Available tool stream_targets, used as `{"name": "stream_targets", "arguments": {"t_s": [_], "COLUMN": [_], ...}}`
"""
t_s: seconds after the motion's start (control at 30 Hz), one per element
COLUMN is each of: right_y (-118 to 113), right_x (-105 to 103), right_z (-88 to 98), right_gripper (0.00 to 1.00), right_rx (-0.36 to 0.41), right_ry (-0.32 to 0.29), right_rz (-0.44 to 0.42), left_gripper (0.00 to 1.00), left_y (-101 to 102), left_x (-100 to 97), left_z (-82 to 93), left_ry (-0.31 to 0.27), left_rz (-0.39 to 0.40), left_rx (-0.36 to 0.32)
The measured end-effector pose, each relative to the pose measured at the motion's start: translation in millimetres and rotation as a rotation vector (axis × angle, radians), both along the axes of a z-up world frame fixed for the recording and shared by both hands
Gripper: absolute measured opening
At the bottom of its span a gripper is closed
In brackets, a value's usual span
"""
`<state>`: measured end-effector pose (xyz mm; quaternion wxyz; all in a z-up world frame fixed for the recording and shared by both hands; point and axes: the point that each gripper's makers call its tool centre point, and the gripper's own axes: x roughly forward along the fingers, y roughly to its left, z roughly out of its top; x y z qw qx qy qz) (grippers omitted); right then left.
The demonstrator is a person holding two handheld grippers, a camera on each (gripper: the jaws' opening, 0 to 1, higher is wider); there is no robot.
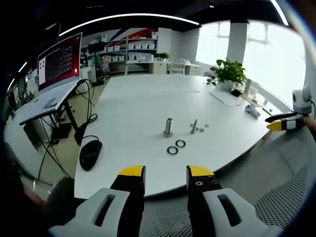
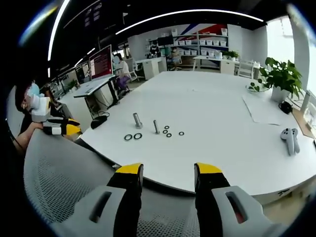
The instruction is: Place the washer onto the threaded stud by aligning its center hole with the stud, sliding it down to the base, and recovering from edge contact or off-axis alignment until the washer reaches the visible bottom stop.
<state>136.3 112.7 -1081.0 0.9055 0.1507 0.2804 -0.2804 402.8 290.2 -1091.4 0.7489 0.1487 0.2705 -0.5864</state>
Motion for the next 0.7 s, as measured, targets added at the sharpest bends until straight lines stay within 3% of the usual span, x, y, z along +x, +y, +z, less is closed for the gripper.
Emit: {"name": "stream_targets", "arguments": {"t_s": [0.7], "right_y": [-1.2], "right_x": [-1.9], "right_z": [-2.5], "right_gripper": [0.43], "right_rx": [0.015], "right_ry": [0.005], "right_rz": [-0.012], "left_gripper": [0.32], "left_y": [0.0], "left_x": [-1.4], "left_z": [0.5], "left_ry": [-0.001], "left_rz": [-0.003], "left_rx": [-0.001]}}
